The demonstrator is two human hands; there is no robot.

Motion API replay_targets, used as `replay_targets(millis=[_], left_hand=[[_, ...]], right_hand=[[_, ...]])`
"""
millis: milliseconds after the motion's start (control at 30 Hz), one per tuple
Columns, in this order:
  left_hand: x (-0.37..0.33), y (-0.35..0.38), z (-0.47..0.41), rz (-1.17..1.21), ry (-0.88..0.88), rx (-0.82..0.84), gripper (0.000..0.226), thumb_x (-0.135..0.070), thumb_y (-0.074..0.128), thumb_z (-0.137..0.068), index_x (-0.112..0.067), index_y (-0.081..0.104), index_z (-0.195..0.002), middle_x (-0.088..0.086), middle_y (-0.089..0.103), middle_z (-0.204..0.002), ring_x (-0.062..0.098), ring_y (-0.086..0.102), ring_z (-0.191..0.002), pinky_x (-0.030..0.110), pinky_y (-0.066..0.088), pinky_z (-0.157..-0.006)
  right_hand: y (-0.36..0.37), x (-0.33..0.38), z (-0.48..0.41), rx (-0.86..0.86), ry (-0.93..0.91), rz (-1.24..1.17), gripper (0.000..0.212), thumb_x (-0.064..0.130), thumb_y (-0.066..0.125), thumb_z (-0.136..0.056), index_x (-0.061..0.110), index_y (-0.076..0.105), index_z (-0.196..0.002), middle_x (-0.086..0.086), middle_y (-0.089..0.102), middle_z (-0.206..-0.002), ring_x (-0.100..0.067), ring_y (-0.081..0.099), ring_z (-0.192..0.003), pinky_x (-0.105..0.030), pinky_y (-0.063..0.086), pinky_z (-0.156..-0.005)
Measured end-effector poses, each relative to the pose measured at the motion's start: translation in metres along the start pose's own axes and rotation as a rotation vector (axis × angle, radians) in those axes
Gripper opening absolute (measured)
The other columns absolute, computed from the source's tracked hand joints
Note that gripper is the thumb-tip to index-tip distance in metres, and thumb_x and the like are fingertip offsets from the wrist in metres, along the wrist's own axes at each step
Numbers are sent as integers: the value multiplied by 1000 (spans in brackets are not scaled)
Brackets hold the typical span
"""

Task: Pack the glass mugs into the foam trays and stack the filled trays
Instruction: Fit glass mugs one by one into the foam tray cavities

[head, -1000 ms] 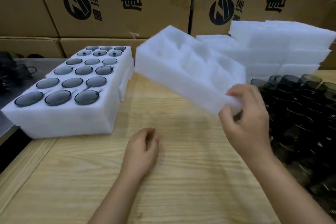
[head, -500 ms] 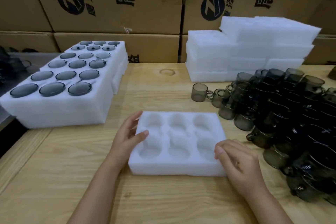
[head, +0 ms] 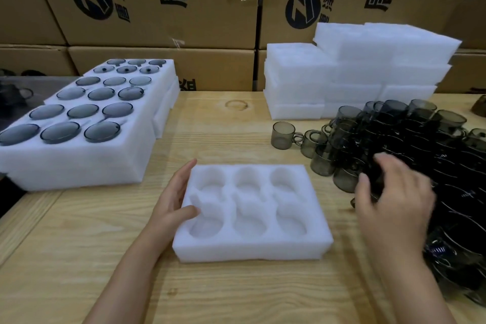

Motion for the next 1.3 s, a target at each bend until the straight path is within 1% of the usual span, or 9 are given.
replay_targets(millis=[133, 333, 467, 733, 967, 1033, 1133, 1233, 1300], left_hand=[[0, 0, -1, -17, -11, -1, 82, 1, 56, -56, -20, 43, -135, 1, 56, -129, 6, 59, -113, 16, 48, -84], [0, -1, 0, -25, -35, -13, 83, -2, 60, -54, -20, 46, -134, 3, 56, -131, 10, 58, -116, 17, 48, -84], [-1, -1, 2, -3, -60, -25, 89, -24, 68, -44, -22, 50, -131, -3, 62, -125, 12, 59, -113, 18, 49, -80], [1, -3, 2, 7, -73, -28, 85, -25, 68, -45, -24, 53, -129, -3, 63, -123, 15, 60, -113, 19, 51, -78], [-8, 0, 4, -15, -58, -23, 80, -22, 70, -48, -25, 54, -126, -3, 64, -120, 17, 60, -113, 17, 50, -78], [-22, 4, 7, -177, -6, -27, 73, -34, 67, -54, -26, 54, -126, -1, 57, -132, 11, 54, -121, 17, 44, -91], [-53, 15, 7, -633, 170, -74, 59, -47, 51, -69, -30, 53, -126, -3, 43, -146, 9, 37, -136, 30, 26, -112], [-83, 32, 1, -1011, 303, -97, 62, -47, 40, -76, -25, 52, -133, -7, 43, -144, 13, 37, -136, 39, 16, -115], [-94, 53, -3, -1031, 349, -22, 59, -42, 45, -79, -24, 51, -135, -10, 47, -139, 13, 41, -132, 41, 22, -114]], right_hand=[[7, -18, -15, 28, 172, 327, 47, 27, 61, -84, -3, 51, -120, -24, 42, -128, -40, 33, -115, -56, 24, -98], [21, -24, -17, 130, 230, 429, 37, 18, 69, -78, -9, 58, -101, -31, 42, -124, -42, 30, -115, -55, 17, -102], [24, -24, -15, 108, 211, 385, 26, 8, 63, -83, -8, 58, -103, -31, 45, -123, -48, 36, -113, -58, 22, -101], [15, -14, -6, -14, 155, 263, 19, 6, 63, -84, -5, 60, -99, -23, 52, -122, -44, 43, -115, -59, 27, -102], [16, 31, 7, -42, -24, -255, 20, 12, 53, -88, -7, 57, -93, -27, 46, -128, -41, 42, -116, -46, 34, -99], [22, 41, 13, 42, -35, -364, 18, 10, 53, -88, -7, 58, -93, -25, 46, -130, -38, 44, -116, -47, 38, -98], [25, 44, 15, 117, -54, -459, 16, 11, 55, -87, -4, 59, -91, -19, 49, -130, -30, 46, -117, -31, 33, -100], [23, 38, 10, 130, 27, -540, 9, 8, 60, -87, 0, 61, -90, -10, 51, -128, -32, 52, -115, -43, 41, -96], [21, 38, 10, 154, 83, -589, 5, 4, 63, -86, 3, 62, -91, -2, 50, -128, -32, 54, -114, -46, 44, -94]])
Point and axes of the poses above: each hand's wrist, its own z-axis away from the middle knuckle, its own y-axis out of the palm, x = y × z, the point moved 4 cm from there along -z, towards the middle knuckle
